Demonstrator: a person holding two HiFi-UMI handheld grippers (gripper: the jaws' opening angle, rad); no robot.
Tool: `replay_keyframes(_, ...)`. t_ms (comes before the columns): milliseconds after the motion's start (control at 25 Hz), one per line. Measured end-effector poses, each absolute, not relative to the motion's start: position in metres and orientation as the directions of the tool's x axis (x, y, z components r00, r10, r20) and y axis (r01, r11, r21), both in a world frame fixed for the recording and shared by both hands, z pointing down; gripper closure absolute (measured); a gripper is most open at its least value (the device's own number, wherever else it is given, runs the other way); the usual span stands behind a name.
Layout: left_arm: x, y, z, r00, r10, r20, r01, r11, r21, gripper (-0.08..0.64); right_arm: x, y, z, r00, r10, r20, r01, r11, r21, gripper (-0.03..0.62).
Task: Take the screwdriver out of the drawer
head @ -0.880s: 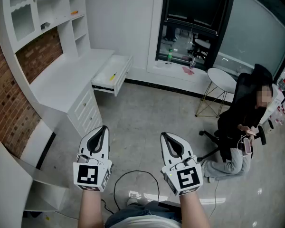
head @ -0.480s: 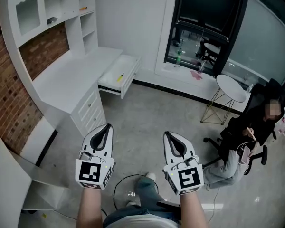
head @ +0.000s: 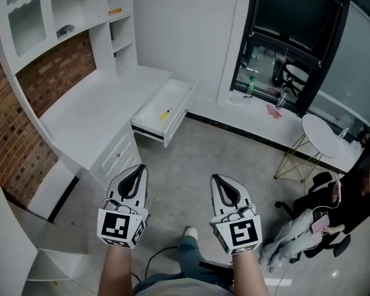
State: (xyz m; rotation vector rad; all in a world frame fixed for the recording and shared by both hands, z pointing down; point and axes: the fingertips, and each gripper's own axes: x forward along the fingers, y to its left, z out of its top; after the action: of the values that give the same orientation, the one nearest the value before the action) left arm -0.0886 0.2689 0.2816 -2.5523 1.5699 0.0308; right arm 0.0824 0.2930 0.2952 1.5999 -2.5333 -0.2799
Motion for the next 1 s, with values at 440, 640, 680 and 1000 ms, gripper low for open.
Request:
replay_keyframes(440,-0.048,0.101,0.279,0.359,-0.928,-0.098,-0.932,-0.353,-0.079,0.548,0.132,0.112,0.29,-0.514,-0.857,0.023,-0.836,0.507,0.208,0.581)
replay_keyframes(640,-0.049,0.059,0.288,0.34,-0.939,-0.061,-0.939,-0.335,-0.08,0.548,0.136,0.063,0.3,-0.522,-0.852,0.034,-0.838,0.52,0.167,0.581)
replay_keyframes(680,-0.052,0.051,0.29,0.336,-0.94,-0.055,-0.94,-0.331,-0.08,0.548,0.135,0.054,0.303,-0.521,-0.853,0.04,-0.839,0.52,0.16,0.581)
replay_keyframes(1000,-0.073,-0.029,0.313,0.337,-0.941,-0.035,-0.941,-0.335,-0.039,0.548,0.131,-0.02,0.328,-0.489,-0.868,0.088,-0.857,0.497,0.138,0.581)
